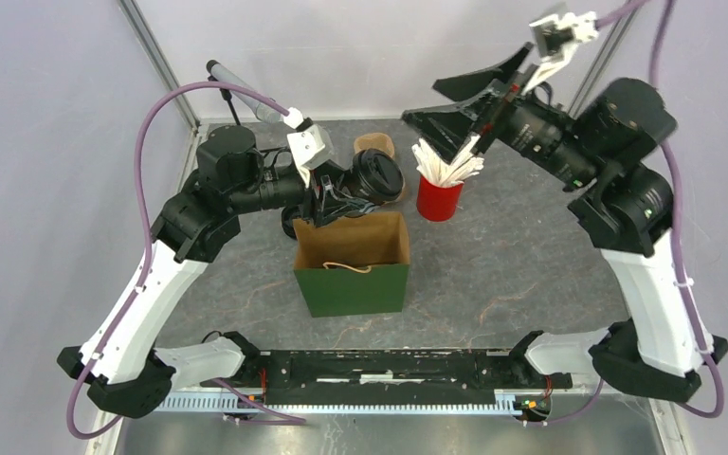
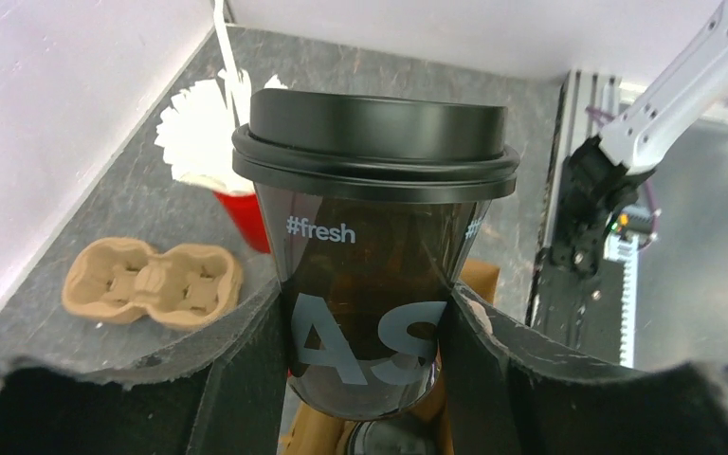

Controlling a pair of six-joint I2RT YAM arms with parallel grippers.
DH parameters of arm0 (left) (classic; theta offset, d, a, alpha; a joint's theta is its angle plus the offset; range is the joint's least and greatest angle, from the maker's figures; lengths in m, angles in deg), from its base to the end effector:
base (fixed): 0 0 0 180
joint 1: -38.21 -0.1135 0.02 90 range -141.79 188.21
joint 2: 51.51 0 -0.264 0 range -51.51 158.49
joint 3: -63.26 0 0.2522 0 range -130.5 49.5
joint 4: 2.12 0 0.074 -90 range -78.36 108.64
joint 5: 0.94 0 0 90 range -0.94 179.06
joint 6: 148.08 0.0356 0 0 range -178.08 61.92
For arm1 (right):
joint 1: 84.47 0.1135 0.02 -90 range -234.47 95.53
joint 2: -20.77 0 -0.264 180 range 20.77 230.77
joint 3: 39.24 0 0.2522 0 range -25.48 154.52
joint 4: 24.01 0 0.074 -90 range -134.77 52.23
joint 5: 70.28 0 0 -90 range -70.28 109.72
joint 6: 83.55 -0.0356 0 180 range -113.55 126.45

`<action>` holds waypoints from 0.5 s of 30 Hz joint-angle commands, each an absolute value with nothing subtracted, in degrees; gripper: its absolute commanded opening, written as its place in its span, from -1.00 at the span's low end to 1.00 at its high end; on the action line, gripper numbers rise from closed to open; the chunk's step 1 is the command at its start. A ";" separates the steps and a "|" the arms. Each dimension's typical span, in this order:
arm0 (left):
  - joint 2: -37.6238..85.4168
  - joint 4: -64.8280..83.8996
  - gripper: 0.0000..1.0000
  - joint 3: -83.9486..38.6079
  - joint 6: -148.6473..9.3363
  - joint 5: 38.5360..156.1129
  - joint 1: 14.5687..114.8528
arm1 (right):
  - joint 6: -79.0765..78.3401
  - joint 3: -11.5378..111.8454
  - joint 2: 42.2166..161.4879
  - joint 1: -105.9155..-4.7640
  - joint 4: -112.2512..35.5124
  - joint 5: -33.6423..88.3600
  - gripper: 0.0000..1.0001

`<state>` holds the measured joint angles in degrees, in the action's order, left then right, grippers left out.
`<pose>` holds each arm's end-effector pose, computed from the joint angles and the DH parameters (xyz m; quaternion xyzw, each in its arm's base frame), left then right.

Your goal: Pack the takeout coffee

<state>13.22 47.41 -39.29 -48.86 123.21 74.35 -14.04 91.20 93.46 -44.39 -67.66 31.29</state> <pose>0.1561 -0.1387 0.4859 0.4569 0.6126 -0.3619 0.5339 0.1344 0.1224 0.6054 -0.1824 0.5894 0.4492 0.6462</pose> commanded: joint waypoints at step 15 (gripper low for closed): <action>12.33 62.03 0.17 -45.69 -30.25 115.83 74.85 | -21.57 80.17 97.54 -45.97 -77.08 51.75 0.83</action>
